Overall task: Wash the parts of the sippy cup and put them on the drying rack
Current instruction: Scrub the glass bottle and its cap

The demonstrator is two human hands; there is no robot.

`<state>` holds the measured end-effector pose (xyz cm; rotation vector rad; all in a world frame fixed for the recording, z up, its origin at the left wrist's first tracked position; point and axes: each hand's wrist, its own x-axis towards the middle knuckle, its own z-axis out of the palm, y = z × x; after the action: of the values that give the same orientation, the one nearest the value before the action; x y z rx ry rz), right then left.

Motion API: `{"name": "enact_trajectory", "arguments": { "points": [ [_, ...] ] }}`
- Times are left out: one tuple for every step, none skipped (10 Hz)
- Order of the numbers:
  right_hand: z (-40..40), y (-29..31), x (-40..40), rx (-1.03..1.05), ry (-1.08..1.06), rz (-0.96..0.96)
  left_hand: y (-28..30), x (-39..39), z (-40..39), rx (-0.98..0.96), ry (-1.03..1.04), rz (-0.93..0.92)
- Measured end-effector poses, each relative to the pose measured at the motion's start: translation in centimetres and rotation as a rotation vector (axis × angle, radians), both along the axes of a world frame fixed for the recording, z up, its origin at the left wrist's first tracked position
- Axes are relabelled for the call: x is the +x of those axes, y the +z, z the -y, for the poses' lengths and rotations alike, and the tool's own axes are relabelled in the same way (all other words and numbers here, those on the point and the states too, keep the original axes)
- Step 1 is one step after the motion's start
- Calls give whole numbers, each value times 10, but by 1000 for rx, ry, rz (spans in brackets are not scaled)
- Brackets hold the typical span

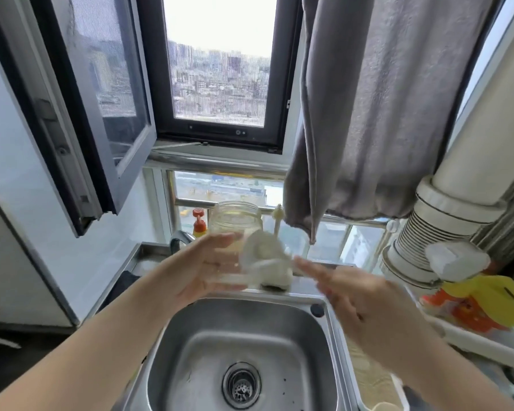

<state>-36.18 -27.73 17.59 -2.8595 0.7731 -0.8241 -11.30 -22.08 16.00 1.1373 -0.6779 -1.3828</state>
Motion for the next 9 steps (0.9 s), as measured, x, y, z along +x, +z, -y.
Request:
{"name": "enact_trajectory", "arguments": {
  "points": [
    [10, 11, 11, -33, -39, 76, 3, -3, -3, -67, -67, -135],
    [7, 10, 10, 5, 32, 105, 6, 8, -3, -112, -74, -183],
    [11, 9, 4, 40, -4, 122, 7, 15, -8, -153, -142, -148],
    [9, -1, 5, 79, 13, 147, 1, 12, -11, -134, -112, -183],
    [5, -4, 7, 115, 32, 154, -2, 4, -13, -132, -125, -212],
    [7, 2, 15, 142, 54, 155, -3, -4, -10, -126, -152, -180],
    [0, 8, 20, 99, 117, 90, -1, -11, -9, -175, -179, -150],
    [-12, 3, -1, 57, 163, -30, -3, -8, -13, -169, -186, -144],
    [0, 5, -13, 67, 52, -29, -8, -7, -16, -119, -197, -119]
  ]
}}
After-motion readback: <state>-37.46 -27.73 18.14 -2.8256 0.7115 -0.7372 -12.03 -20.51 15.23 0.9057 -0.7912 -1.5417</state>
